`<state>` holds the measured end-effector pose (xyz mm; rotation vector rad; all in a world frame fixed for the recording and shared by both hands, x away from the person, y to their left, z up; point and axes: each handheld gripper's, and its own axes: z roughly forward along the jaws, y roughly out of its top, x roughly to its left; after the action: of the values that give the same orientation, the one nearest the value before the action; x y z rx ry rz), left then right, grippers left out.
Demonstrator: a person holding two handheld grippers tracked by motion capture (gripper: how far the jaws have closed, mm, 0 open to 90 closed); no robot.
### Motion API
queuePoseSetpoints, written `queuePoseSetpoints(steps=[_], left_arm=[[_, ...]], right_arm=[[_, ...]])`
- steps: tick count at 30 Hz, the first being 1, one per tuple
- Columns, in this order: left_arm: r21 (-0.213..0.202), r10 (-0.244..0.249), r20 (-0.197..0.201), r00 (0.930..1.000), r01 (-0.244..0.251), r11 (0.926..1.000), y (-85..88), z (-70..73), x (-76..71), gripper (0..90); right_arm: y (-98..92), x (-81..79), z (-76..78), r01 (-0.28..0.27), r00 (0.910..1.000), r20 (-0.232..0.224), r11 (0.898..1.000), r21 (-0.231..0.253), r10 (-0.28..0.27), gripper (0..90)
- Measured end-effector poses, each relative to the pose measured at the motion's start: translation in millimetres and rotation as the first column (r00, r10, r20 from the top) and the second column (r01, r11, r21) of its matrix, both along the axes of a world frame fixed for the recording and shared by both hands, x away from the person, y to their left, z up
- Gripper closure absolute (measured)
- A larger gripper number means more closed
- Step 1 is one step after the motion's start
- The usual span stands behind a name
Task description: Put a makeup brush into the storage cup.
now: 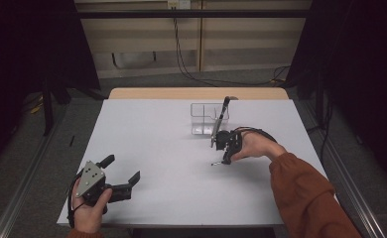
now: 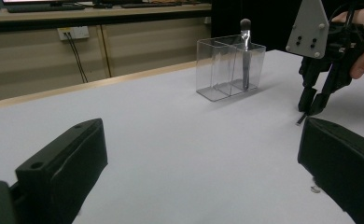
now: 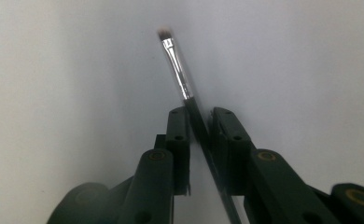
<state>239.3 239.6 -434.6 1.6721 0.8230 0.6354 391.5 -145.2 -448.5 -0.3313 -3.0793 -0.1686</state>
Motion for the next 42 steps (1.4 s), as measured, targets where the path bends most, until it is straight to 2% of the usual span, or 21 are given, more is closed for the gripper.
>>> queuePoseSetpoints(steps=[5,12,24,32,36,42], left_arm=[[0.002,-0.001,0.001,1.0000,0.001,1.0000,-0.6,0.1,-0.8,1.3],[0.003,-0.003,-0.003,1.0000,0.003,1.0000,-0.3,-0.2,0.0,1.3],[0.002,0.000,-0.003,1.0000,0.000,1.0000,-0.3,-0.2,0.1,1.4],[0.003,0.003,-0.002,1.0000,-0.003,1.0000,0.3,-0.1,-0.1,1.3],[0.000,0.006,-0.001,1.0000,-0.006,1.0000,0.4,0.2,-0.3,1.3],[0.000,0.007,-0.002,1.0000,-0.007,1.0000,0.3,0.1,-0.1,1.3]], right_arm=[[2.3,0.5,-0.3,-0.009,0.9998,-0.017,1.000,-0.014,0.009,86.2],[1.5,-0.6,0.1,-0.005,0.9999,-0.016,1.000,-0.011,0.005,86.3],[-1.8,-5.7,0.8,0.003,0.9998,0.018,1.000,0.013,-0.003,86.4],[-3.8,-5.0,6.5,0.006,0.9994,0.033,0.998,0.060,-0.008,86.5],[-7.2,-7.5,14.8,0.032,0.9977,0.057,0.996,0.081,-0.037,86.5],[-15.7,-12.5,23.2,0.037,0.9932,0.102,0.985,0.166,-0.055,86.6]])
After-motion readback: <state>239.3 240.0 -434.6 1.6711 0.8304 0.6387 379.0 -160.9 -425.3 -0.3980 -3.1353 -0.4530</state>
